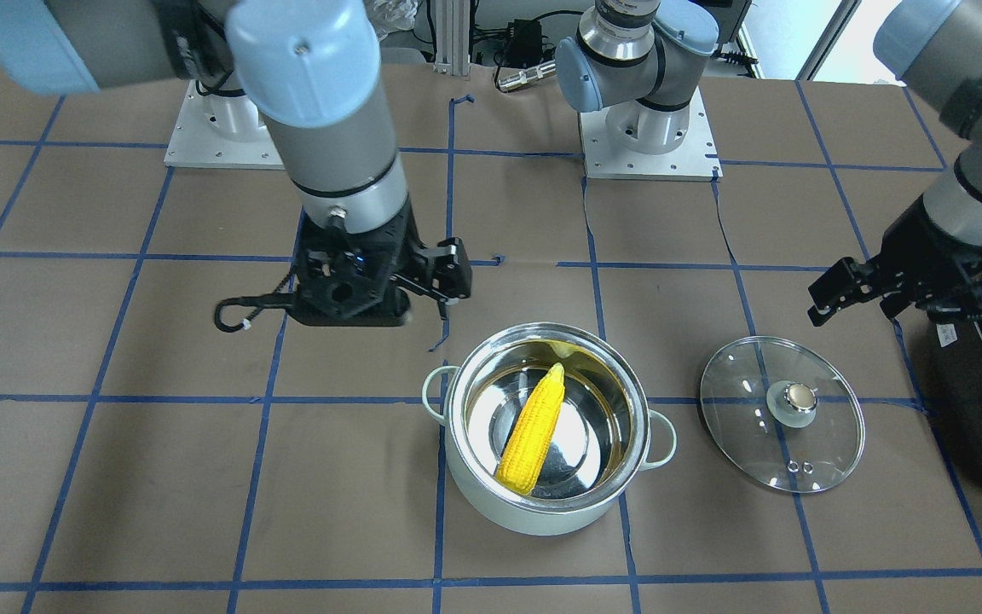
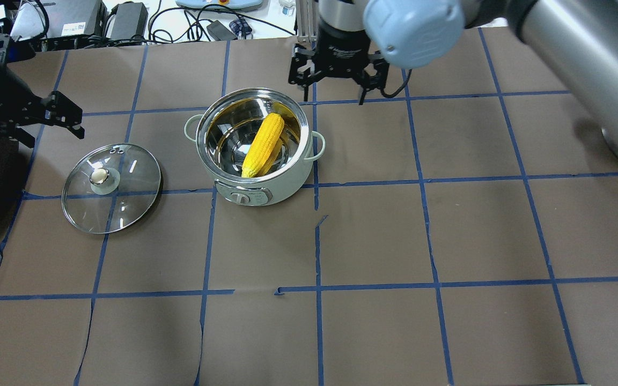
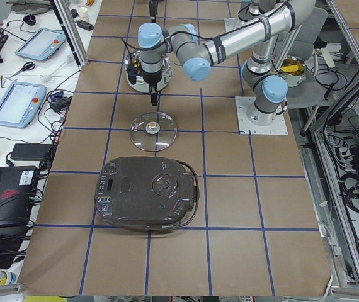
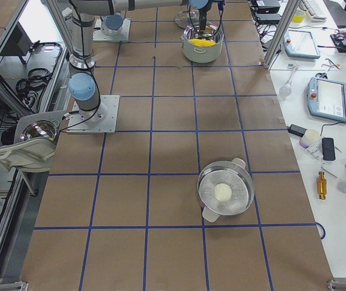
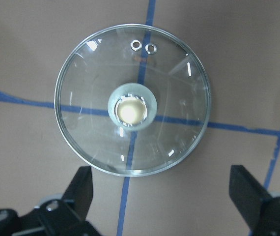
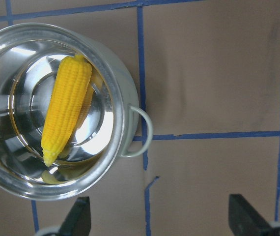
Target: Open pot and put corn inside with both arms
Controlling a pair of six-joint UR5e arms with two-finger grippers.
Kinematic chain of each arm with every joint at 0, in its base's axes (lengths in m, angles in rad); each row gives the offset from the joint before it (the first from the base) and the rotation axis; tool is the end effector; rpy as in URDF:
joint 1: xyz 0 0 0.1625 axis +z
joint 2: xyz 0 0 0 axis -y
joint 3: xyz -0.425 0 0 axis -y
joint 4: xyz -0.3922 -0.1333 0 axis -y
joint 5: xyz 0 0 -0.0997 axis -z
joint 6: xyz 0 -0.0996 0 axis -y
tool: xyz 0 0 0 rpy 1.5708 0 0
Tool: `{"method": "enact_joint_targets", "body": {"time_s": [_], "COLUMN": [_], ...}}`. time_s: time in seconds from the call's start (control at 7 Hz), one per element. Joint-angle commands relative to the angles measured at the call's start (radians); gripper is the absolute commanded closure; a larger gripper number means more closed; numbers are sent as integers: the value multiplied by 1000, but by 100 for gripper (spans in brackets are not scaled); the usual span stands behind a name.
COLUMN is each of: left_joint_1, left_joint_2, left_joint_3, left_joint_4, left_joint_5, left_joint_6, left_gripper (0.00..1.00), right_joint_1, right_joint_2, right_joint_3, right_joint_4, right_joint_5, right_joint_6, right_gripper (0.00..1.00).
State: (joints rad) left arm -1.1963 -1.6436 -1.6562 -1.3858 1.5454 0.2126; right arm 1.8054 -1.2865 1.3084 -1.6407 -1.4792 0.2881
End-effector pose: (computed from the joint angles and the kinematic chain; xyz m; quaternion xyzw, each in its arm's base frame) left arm 0.0640 -0.5342 0.4277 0.0807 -0.9966 0.0165 0.0083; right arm 0.2816 -0.5657 0.4676 0.0256 0.9983 -0.0113 0.0504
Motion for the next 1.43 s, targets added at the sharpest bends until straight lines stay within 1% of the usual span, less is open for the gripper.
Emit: {"method": "enact_joint_targets", "body": {"time_s": [0.0, 0.14, 0.29, 0.43, 0.57, 1.0, 1.14, 1.29], "left_joint_1": [-203, -321, -375, -402, -416, -402, -402, -401], "left_joint_2": [111, 131, 137, 121, 117, 116, 102, 97], "left_joint_3": [47, 82, 128, 159, 168, 174, 171, 174], "left_joint_4": [-93, -114, -183, -221, -220, -200, -124, -119], "left_joint_5": [11, 56, 45, 23, 3, 30, 32, 33], "left_joint_6": [-157, -210, -226, -267, -313, -315, -321, -321], "left_gripper": [0, 0, 0, 0, 0, 0, 0, 0], "right_joint_1": [-139, -165, -199, -230, -245, -247, -247, -247], "right_joint_2": [-124, -184, -238, -275, -281, -281, -283, -283], "right_joint_3": [63, 115, 191, 243, 242, 241, 241, 241], "right_joint_4": [61, 62, 55, 32, 18, 15, 16, 15], "right_joint_5": [-74, -73, -73, -76, -76, -67, -72, -73], "right_joint_6": [-150, -197, -220, -249, -260, -265, -265, -267], "right_gripper": [0, 0, 0, 0, 0, 0, 0, 0]}}
